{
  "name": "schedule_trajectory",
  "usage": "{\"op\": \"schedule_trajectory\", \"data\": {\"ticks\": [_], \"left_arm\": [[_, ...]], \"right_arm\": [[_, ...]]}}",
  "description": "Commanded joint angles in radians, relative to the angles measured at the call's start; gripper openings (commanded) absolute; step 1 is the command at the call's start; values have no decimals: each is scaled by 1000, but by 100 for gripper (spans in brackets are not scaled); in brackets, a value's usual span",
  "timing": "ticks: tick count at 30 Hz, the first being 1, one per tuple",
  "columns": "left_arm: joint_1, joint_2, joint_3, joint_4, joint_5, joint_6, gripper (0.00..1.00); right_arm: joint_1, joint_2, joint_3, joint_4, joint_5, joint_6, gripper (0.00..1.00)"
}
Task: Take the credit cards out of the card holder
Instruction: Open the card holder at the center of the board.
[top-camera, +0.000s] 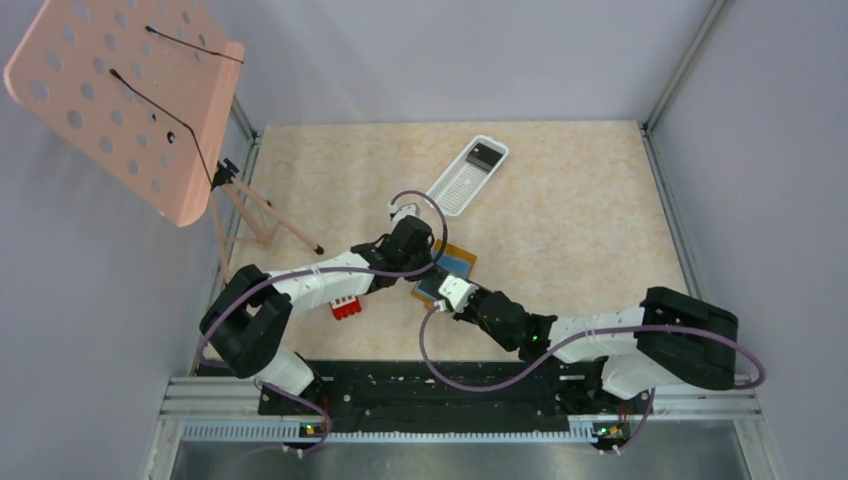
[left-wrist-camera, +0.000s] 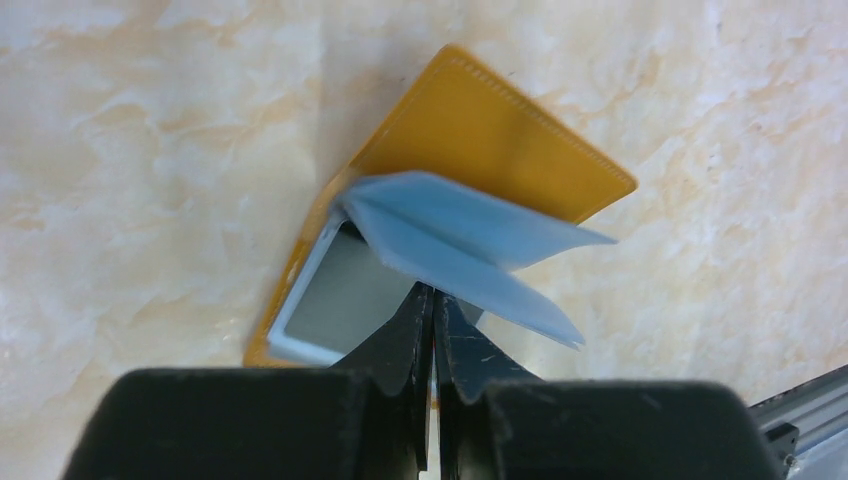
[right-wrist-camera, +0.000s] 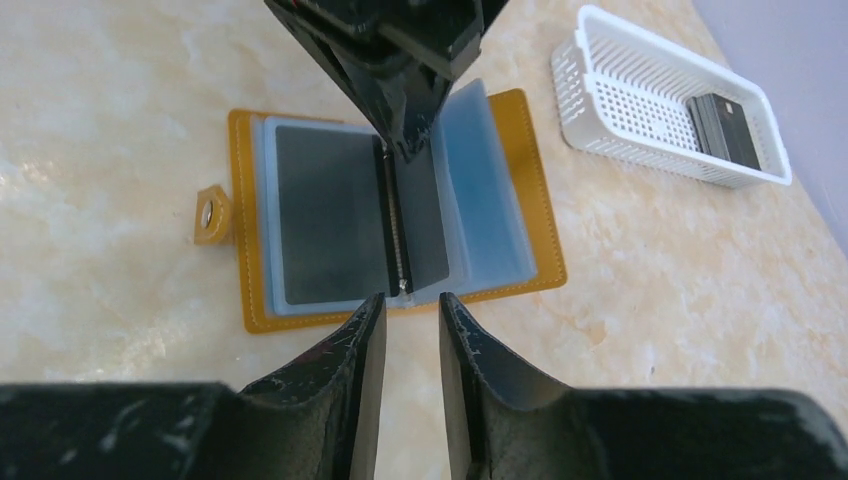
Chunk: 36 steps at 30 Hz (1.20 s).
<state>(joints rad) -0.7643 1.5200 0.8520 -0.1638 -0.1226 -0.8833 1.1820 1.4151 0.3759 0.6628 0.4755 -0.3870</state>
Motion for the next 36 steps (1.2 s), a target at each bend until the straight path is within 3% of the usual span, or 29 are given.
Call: {"op": "schedule_trajectory", "data": {"ticks": [1,8,12,16,19,23,36], "left_arm": [[8,41,67,65,6,28,6],[17,115,97,96,29,32,6],[25,151,109,115,31,34,6],[39,193,120,148,39,35,7],[51,227,131,156,62,30,7],[54,247,125,156,79,27,7],[54,243,39,267,176,29,7]], "right_arm": [[-15,-117,29,-54,-13,121,29],[-133,-273,52,-213,-40,349,46],[-318,-293,107,-366,-254,534,53],[-423,-266,141,-403,-403,590,54],[-502,-223,162,-403,-604,607,64],[-588,-132,205,-408,-741,600,76],[-700,182,447,-528,-932,556,74]]}}
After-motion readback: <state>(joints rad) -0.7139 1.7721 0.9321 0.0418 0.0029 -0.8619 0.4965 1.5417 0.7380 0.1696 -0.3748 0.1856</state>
